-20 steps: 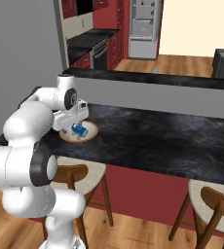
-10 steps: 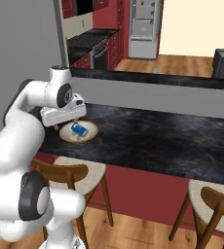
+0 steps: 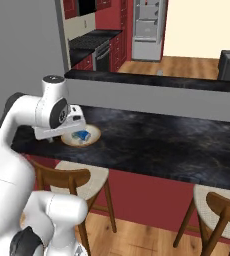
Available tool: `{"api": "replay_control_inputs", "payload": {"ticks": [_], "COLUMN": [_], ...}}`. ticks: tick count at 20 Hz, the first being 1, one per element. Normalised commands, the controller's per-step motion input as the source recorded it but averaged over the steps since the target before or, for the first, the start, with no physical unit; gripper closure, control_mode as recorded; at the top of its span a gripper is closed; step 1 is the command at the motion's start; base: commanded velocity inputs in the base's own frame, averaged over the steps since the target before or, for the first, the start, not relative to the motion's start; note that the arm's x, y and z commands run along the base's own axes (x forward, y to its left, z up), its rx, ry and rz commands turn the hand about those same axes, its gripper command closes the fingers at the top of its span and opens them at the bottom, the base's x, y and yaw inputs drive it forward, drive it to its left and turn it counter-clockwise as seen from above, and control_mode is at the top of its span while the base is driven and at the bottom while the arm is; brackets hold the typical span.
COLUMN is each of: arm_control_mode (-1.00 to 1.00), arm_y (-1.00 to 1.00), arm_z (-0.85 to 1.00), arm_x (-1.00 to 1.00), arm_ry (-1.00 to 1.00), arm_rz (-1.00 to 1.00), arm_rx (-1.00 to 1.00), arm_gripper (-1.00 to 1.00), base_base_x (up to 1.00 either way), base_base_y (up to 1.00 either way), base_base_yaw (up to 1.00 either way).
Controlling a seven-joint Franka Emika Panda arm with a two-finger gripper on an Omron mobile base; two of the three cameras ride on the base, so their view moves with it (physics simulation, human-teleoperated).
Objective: Open the fridge, grab two sodas, and place both sodas inside the bowl with ice on the dining counter.
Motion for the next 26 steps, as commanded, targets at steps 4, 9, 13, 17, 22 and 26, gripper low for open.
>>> {"api": "replay_control_inputs", "payload": {"ticks": [4, 9, 13, 17, 22, 26], "arm_control_mode": [-1.0, -1.0, -1.0, -1.0, -1.0, 1.0], "arm_y": [-0.2, -0.17, -0.01, 0.03, 0.0, 0.01], "arm_z": [0.0, 0.02, 0.0, -0.18, -0.37, -0.13], "arm_x": [-0.83, -0.75, -0.61, -0.55, -0.28, -0.22], "arm_ry": [-0.1, -0.08, -0.13, -0.07, -0.01, -0.06], "arm_rz": [-0.16, -0.16, -0.08, -0.01, 0.01, 0.0], "arm_rx": [0.06, 0.05, 0.01, -0.02, -0.07, -0.01], "arm_gripper": [-1.0, -1.0, -1.0, -1.0, -1.0, -1.0], "base_base_x": [0.0, 0.0, 0.0, 0.0, 0.0, -0.12], "base_base_y": [0.0, 0.0, 0.0, 0.0, 0.0, -0.01], "base_base_yaw": [0.0, 0.0, 0.0, 0.0, 0.0, 0.0]}}
